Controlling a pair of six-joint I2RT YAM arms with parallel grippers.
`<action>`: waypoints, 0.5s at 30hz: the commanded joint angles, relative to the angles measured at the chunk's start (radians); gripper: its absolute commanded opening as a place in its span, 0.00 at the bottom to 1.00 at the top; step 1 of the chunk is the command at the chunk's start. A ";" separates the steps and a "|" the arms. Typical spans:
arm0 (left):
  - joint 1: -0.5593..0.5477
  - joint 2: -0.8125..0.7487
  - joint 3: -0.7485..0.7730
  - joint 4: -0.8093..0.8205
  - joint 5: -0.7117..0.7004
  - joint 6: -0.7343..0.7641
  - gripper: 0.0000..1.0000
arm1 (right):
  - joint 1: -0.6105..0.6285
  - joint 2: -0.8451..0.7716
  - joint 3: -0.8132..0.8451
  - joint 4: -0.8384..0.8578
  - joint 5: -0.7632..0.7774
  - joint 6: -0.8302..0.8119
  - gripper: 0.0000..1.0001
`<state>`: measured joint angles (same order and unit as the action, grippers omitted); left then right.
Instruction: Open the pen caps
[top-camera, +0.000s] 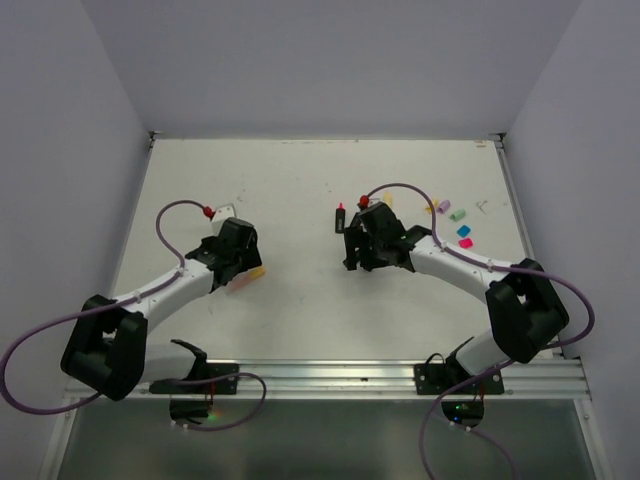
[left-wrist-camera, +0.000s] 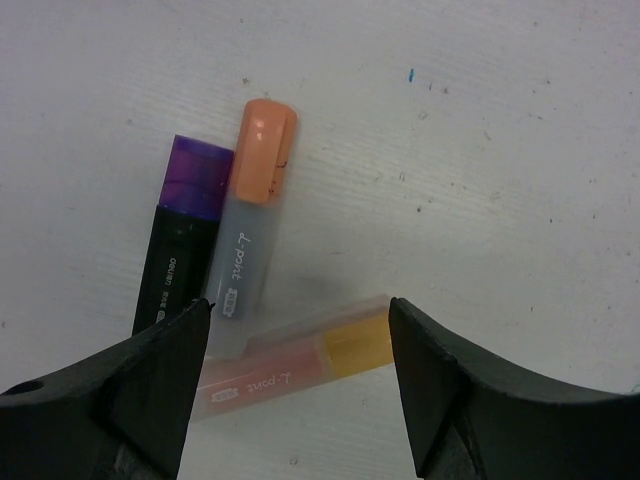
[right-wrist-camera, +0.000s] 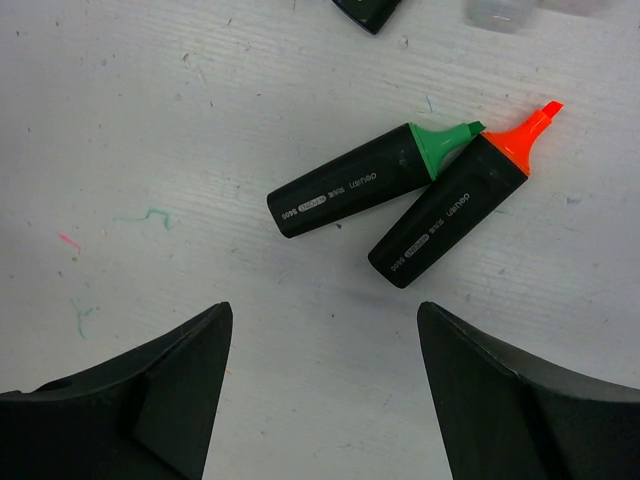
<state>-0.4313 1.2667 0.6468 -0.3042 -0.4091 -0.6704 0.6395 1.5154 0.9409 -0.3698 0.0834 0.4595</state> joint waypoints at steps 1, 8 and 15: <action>0.008 0.029 -0.019 0.050 -0.033 -0.020 0.74 | 0.003 -0.020 -0.008 0.035 -0.019 -0.007 0.78; 0.009 0.097 -0.042 0.099 -0.036 -0.014 0.73 | 0.003 -0.023 -0.022 0.042 -0.019 -0.005 0.78; 0.008 0.166 -0.030 0.120 -0.046 -0.031 0.73 | 0.003 -0.021 -0.027 0.045 -0.020 -0.010 0.78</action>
<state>-0.4313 1.4109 0.6094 -0.2283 -0.4274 -0.6712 0.6395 1.5154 0.9241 -0.3538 0.0750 0.4595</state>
